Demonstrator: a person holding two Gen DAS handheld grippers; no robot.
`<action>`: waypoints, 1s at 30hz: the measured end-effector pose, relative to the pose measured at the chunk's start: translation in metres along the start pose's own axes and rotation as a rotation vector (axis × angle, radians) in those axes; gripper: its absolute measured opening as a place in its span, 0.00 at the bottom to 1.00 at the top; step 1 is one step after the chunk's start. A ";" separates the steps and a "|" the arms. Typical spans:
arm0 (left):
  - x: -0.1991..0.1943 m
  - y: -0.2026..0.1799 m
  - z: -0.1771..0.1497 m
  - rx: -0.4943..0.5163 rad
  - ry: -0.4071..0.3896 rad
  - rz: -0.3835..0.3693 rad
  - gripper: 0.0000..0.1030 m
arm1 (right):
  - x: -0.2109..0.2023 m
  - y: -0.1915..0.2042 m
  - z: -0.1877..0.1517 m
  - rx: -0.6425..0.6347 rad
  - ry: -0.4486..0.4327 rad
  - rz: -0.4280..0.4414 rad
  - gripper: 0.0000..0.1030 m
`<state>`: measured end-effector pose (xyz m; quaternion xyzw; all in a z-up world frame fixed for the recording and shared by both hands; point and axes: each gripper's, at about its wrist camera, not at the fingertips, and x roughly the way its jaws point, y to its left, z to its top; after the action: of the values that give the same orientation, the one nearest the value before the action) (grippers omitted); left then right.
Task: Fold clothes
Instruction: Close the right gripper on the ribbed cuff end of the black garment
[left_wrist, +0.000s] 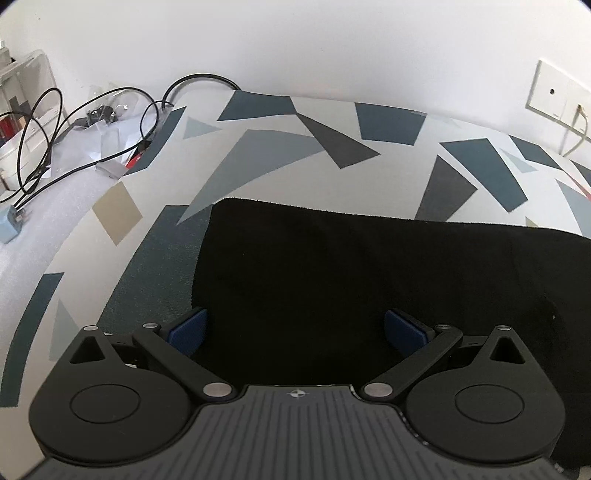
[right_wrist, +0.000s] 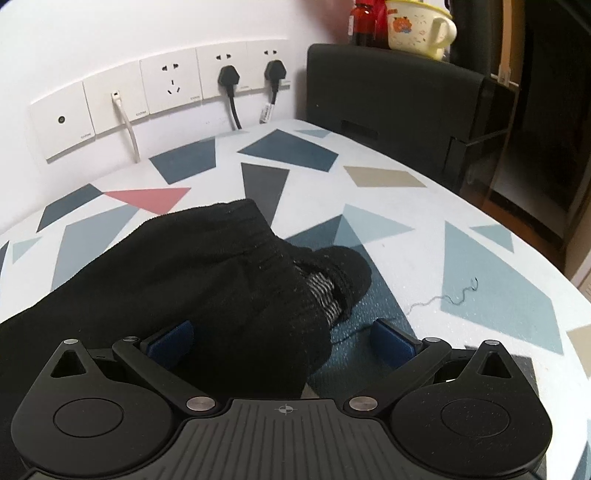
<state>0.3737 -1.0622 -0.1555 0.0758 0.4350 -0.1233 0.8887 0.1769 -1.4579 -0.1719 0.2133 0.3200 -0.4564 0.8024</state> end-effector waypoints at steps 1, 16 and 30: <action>0.001 0.000 0.000 -0.002 -0.001 0.000 1.00 | 0.001 0.000 0.000 -0.006 -0.004 0.005 0.99; 0.003 0.003 0.002 -0.008 0.018 -0.009 1.00 | 0.003 0.000 0.000 0.001 -0.037 0.002 0.99; 0.002 0.004 -0.002 0.010 -0.010 -0.022 1.00 | 0.002 0.001 0.001 -0.008 -0.012 0.006 0.99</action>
<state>0.3741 -1.0582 -0.1581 0.0746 0.4307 -0.1357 0.8891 0.1786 -1.4592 -0.1727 0.2084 0.3166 -0.4540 0.8064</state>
